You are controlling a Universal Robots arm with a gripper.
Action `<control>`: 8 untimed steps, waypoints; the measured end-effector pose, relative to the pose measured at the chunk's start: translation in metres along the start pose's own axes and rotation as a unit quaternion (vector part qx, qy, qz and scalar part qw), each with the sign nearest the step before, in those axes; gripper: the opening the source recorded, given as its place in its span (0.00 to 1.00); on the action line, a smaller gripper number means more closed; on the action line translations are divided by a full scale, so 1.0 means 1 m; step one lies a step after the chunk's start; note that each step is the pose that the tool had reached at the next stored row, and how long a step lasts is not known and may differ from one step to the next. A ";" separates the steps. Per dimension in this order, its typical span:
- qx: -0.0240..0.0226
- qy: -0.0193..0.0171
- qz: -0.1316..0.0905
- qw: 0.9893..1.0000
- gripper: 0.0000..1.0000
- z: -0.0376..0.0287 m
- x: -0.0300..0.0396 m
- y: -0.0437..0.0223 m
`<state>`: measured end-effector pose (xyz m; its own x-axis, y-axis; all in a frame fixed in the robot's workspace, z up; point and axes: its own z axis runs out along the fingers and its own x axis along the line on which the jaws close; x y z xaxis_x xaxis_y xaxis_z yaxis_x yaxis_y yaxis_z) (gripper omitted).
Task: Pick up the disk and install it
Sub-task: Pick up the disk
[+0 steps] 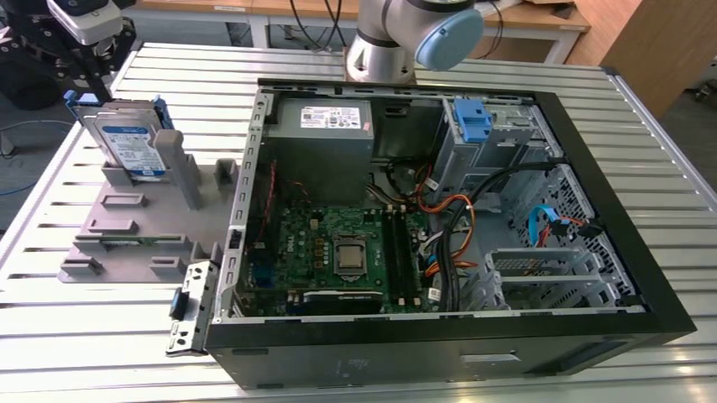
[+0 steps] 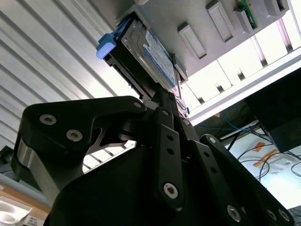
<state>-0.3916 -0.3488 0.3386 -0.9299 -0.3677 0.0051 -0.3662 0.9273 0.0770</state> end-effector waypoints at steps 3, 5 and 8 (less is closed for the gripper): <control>0.000 0.001 -0.012 1.000 0.11 0.0001 0.0000 0.0000; 0.000 0.002 -0.024 1.000 0.11 0.0000 0.0000 0.0000; 0.000 0.002 -0.026 1.000 0.11 0.0000 0.0000 0.0000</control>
<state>-0.3916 -0.3488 0.3386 -0.9094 -0.4160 0.0050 -0.4144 0.9068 0.0771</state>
